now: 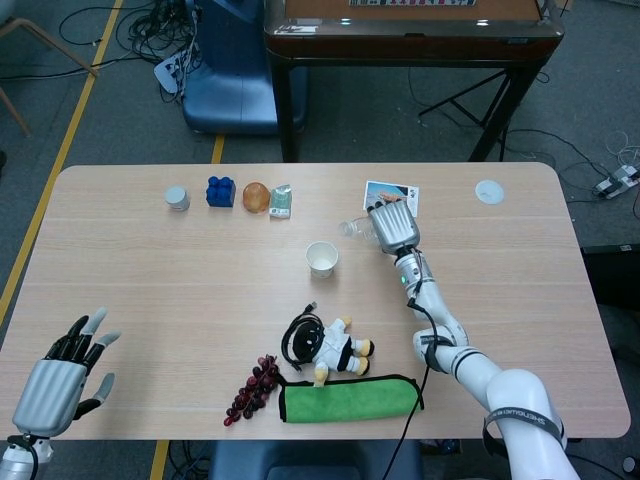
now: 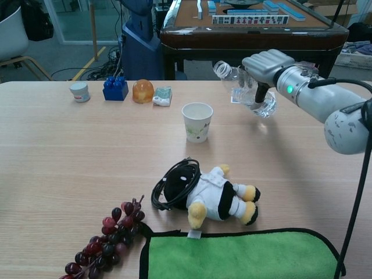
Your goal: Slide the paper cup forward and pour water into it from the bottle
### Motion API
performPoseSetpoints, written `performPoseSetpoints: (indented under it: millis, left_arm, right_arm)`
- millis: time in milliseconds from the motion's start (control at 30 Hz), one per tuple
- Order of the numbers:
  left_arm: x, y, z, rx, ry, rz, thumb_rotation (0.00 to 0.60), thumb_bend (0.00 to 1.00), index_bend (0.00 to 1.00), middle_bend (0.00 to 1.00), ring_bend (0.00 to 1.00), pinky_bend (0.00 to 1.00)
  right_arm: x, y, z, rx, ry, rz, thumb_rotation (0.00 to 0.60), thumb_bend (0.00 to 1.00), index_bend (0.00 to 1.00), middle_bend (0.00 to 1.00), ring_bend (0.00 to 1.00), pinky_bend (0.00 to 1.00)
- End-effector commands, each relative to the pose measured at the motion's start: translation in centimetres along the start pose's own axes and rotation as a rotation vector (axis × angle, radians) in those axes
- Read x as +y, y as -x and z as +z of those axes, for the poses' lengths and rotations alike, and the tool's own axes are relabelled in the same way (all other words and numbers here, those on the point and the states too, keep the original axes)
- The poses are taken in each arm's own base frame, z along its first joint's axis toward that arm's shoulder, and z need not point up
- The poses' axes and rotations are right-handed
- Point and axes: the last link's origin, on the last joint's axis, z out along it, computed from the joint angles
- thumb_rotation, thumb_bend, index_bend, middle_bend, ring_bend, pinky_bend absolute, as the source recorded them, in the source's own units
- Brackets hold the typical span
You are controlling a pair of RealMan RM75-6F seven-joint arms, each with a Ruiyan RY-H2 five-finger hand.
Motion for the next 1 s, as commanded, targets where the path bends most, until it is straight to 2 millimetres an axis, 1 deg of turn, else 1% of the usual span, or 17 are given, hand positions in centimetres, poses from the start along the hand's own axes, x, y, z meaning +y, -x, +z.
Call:
performPoseSetpoints:
  millis: [33, 300, 533, 1000]
  left_arm:
    - [0.0, 0.0, 0.0, 0.001, 0.001, 0.002, 0.600, 0.36, 0.23, 0.03, 0.04, 0.23]
    - [0.1, -0.2, -0.1, 0.006, 0.004, 0.003, 0.600, 0.36, 0.23, 0.03, 0.04, 0.23]
    - [0.2, -0.1, -0.1, 0.000, 0.005, 0.004, 0.600, 0.36, 0.23, 0.03, 0.04, 0.23]
    - [0.2, -0.1, -0.2, -0.003, 0.008, 0.011, 0.600, 0.36, 0.23, 0.03, 0.04, 0.23]
  right_arm:
    - [-0.5, -0.5, 0.2, 0.019, -0.010, -0.051, 0.600, 0.18, 0.60, 0.63, 0.47, 0.51]
    - [-1.0, -1.0, 0.6, 0.025, -0.022, -0.200, 0.600, 0.18, 0.61, 0.63, 0.47, 0.51]
    - [-1.5, -1.0, 0.7, 0.013, -0.018, -0.240, 0.600, 0.18, 0.61, 0.63, 0.47, 0.51]
    - [-2.5, -1.2, 1.1, 0.017, -0.042, -0.381, 0.600, 0.19, 0.61, 0.63, 0.47, 0.51]
